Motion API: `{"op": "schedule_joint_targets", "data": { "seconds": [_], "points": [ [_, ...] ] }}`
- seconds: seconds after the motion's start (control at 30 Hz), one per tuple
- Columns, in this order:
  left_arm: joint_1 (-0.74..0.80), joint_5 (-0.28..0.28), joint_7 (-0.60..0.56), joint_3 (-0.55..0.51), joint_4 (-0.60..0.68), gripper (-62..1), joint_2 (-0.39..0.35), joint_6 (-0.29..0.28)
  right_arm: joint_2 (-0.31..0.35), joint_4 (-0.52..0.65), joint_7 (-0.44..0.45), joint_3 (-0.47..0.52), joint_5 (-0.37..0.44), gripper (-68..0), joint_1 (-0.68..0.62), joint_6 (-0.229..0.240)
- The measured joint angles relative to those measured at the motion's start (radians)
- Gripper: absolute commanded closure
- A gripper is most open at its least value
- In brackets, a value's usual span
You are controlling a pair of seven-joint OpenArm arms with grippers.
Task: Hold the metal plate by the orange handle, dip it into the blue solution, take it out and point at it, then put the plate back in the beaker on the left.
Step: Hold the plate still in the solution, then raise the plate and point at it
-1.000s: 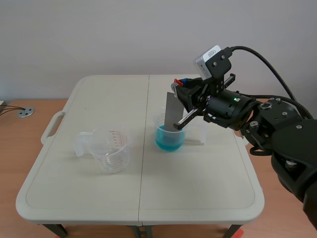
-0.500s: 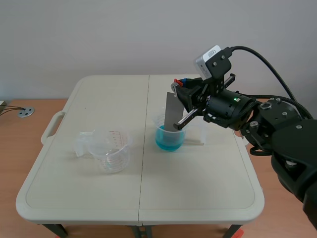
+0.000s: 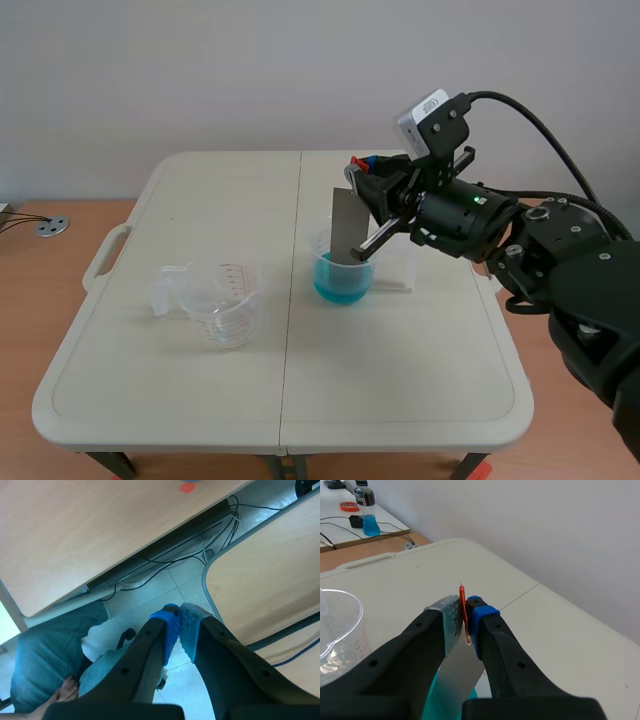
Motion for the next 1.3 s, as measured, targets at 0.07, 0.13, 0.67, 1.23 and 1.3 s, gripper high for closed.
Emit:
{"op": "schedule_joint_targets", "data": {
  "seconds": [0.07,0.13,0.67,1.23,1.3],
  "points": [
    [0.000,0.000,0.000,0.000,0.000,-2.3,0.000,0.000,0.000,0.011,-0.002,0.000,-0.003,-1.5,0.000,0.004],
    [0.000,-0.002,0.000,0.000,0.000,-2.3,0.000,-0.001,0.000,0.026,-0.001,0.000,-0.003,-1.5,0.000,0.007],
    [-0.003,0.018,-0.093,0.000,0.000,-2.3,0.000,-0.042,0.016,0.163,-0.071,0.066,-0.003,-1.5,-0.001,0.097],
    [-0.194,0.018,-0.263,-0.146,0.074,-2.3,-0.034,-0.060,0.033,0.302,-0.137,0.079,-0.003,-1.5,0.000,0.146],
    [-0.258,0.018,-0.262,-0.146,0.075,-2.3,-0.034,-0.093,0.033,0.320,-0.140,0.079,-0.003,-1.5,-0.001,0.146]
  ]
}}
